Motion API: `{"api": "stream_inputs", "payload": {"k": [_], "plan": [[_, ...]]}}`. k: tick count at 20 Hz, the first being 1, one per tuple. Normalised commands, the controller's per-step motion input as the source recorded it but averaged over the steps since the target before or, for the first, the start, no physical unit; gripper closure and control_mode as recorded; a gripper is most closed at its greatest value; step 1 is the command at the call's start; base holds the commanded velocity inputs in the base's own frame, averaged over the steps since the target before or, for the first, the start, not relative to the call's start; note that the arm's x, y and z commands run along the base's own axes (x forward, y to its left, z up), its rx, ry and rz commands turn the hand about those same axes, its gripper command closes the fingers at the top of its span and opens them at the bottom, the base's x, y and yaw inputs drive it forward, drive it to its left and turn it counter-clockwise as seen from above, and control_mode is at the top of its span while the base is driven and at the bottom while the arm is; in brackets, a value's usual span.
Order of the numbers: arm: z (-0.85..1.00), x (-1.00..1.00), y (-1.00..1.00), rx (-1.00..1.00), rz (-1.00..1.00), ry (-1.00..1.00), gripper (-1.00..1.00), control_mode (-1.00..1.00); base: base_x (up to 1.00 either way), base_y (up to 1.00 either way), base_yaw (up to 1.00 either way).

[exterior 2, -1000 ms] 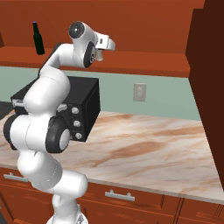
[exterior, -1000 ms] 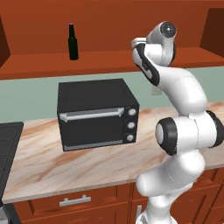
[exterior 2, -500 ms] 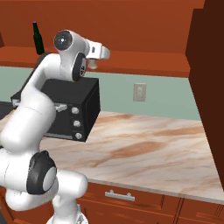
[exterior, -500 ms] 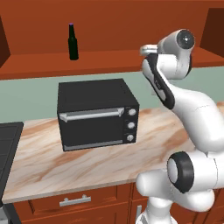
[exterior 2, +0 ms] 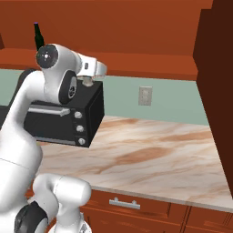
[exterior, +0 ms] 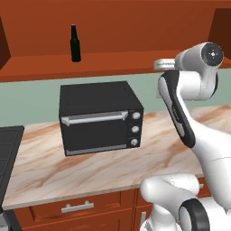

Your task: Get the candle and the beer from the cabinet and move them to the dining counter.

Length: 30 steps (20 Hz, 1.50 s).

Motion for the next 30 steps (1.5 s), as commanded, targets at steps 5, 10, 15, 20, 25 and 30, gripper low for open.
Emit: {"api": "stream_inputs", "payload": {"k": [5,10,15,20,25,30], "plan": [[0.00,-0.63,0.09,0.00,0.00,0.13,1.00,-1.00,0.00,0.00,0.00],[0.00,-0.27,0.09,0.00,0.00,0.00,1.00,-1.00,0.00,0.00,0.00],[-0.16,-0.62,0.13,0.00,0.00,0.08,1.00,-1.00,0.00,0.00,0.00],[-0.12,-0.44,0.16,0.00,0.00,0.05,1.00,-1.00,0.00,0.00,0.00],[-0.17,-0.33,0.00,0.00,0.02,0.00,1.00,-1.00,0.00,0.00,0.00],[-0.25,-0.26,0.00,0.00,0.09,0.00,1.00,-1.00,0.00,0.00,0.00]]}}
